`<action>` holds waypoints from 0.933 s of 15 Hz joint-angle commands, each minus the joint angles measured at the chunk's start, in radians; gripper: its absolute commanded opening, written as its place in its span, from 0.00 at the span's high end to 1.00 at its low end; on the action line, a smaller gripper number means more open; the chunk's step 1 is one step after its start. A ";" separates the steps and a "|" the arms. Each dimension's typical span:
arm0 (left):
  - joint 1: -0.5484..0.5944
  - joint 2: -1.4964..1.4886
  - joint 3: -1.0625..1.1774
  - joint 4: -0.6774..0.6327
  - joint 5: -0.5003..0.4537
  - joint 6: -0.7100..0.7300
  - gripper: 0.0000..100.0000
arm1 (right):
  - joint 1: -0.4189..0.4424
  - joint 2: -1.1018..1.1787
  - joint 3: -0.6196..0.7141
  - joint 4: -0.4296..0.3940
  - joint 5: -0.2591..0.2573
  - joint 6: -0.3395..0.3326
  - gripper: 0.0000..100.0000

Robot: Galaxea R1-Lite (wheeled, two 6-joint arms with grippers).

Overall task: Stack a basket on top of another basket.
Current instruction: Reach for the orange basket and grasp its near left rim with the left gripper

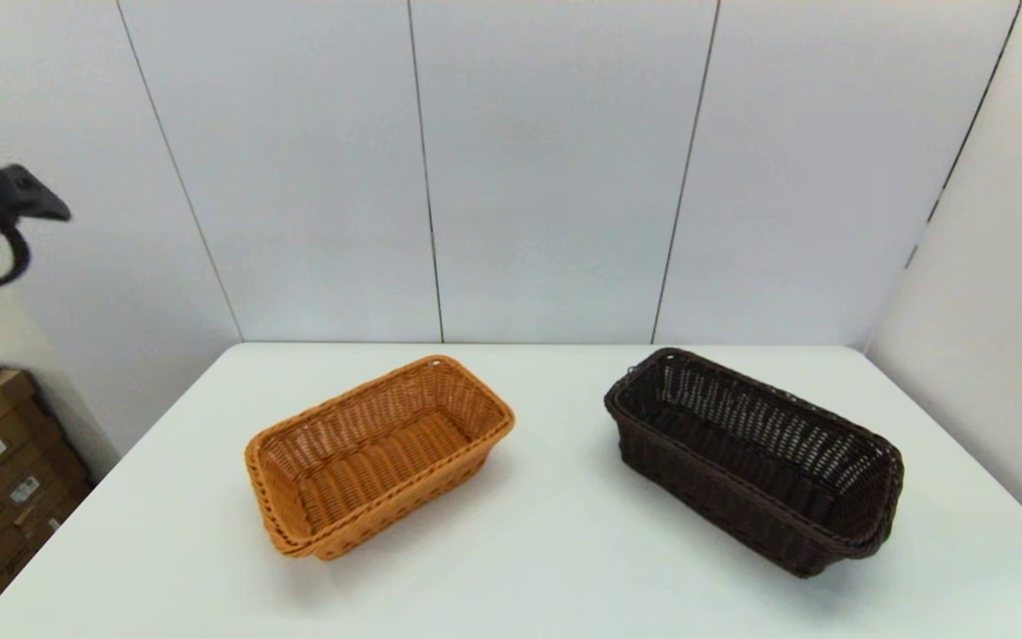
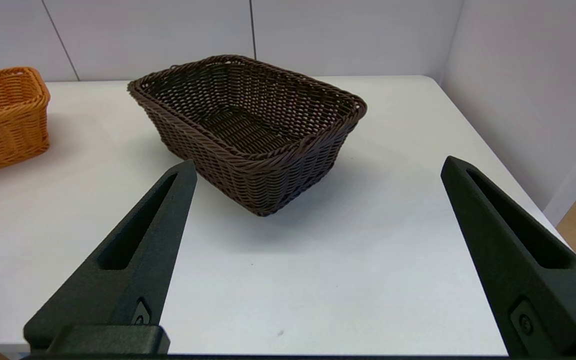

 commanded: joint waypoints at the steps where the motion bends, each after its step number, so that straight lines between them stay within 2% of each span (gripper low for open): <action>1: -0.057 0.240 -0.018 0.258 -0.165 -0.297 0.00 | 0.000 0.001 0.000 -0.001 0.000 0.000 0.00; 2: -0.057 0.252 -0.018 0.277 -0.243 -0.299 0.00 | 0.000 0.001 0.000 -0.001 0.000 0.000 0.00; 6: -0.051 0.330 0.011 0.318 -0.416 -0.288 0.00 | 0.000 0.001 0.000 -0.001 0.000 0.000 0.00; 11: -0.028 0.478 0.116 0.274 -0.499 -0.204 0.00 | 0.001 0.001 0.000 -0.001 0.000 0.000 0.00; 14: -0.028 0.534 0.119 0.255 -0.501 -0.167 0.00 | 0.001 0.001 0.000 -0.001 0.000 0.000 0.00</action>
